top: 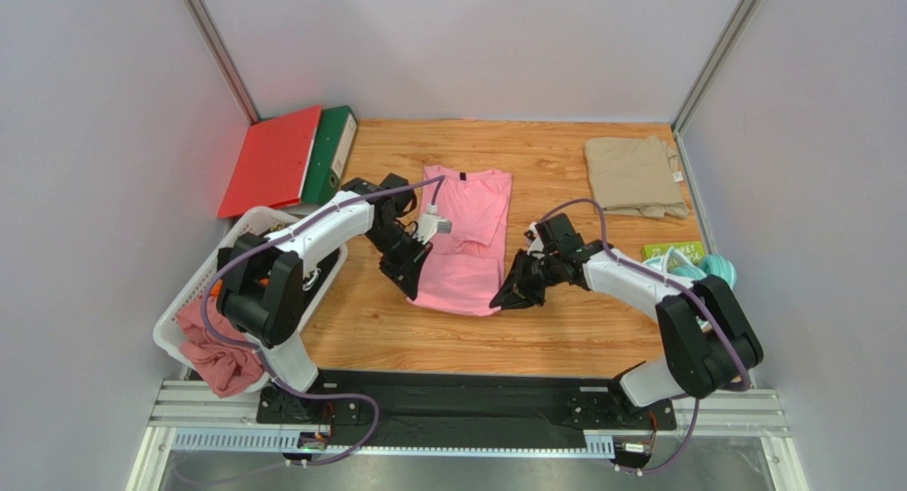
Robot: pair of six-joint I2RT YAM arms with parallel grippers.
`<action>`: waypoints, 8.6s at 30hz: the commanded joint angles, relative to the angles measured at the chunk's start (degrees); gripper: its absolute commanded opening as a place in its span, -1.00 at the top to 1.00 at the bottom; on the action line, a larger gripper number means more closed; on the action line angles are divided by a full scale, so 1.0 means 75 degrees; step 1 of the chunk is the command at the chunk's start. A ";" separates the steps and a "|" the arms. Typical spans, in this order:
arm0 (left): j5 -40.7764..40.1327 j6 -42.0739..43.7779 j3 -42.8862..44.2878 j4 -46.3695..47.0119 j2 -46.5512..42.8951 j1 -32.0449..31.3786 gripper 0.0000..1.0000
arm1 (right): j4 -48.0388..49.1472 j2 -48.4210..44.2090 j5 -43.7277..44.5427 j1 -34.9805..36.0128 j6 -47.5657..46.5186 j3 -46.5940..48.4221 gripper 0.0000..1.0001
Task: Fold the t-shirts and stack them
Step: Fold the long partially folded tshirt into a neat square, then smooth out wrinkles on the folded tshirt
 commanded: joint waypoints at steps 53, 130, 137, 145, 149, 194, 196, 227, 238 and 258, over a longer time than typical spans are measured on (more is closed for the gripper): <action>-0.0988 -0.0291 0.5518 -0.1756 0.2580 0.0907 0.93 | -0.0760 0.1801 -0.0091 -0.1036 -0.0111 0.4033 0.86; -0.0519 -0.0725 0.4864 -0.0362 0.1012 0.2841 -0.32 | -0.2494 0.6397 -0.2421 -0.0709 -0.1857 0.9483 -0.17; -0.0568 -0.0514 0.4653 -0.0572 0.0895 0.2841 -0.32 | -0.2294 0.8119 -0.3103 -0.0743 -0.1576 1.0759 -0.21; 0.0114 -0.0139 0.4091 -0.0679 0.0987 0.2001 -0.36 | -0.1008 0.8778 -0.3769 -0.1142 -0.0664 1.1313 -0.23; 0.0182 -0.0349 0.4427 -0.0596 0.2073 0.1412 -0.36 | -0.0162 0.8438 -0.3947 -0.1177 -0.0251 1.0925 -0.24; 0.0392 -0.0327 0.5849 -0.0549 0.3721 0.1926 -0.23 | -0.1357 0.6063 -0.2518 -0.1928 -0.1612 0.8149 -0.31; 0.0850 -0.0221 0.5498 -0.0538 0.2947 0.2090 -0.23 | -0.1205 0.5638 -0.2482 -0.1799 -0.1517 0.7925 -0.31; 0.1472 -0.0889 0.3481 0.0423 0.0414 0.3708 -0.23 | -0.0091 0.8919 -0.4287 -0.1259 -0.0461 1.0773 -0.51; 0.1507 -0.0666 0.3259 0.0142 0.0051 0.3708 -0.23 | -0.1685 0.6352 -0.3244 -0.1939 -0.2290 0.8444 -1.00; 0.1531 -0.0279 0.3493 -0.0701 -0.0406 0.3896 -0.22 | -0.2400 0.6119 -0.2329 -0.2138 -0.2888 0.7527 -1.00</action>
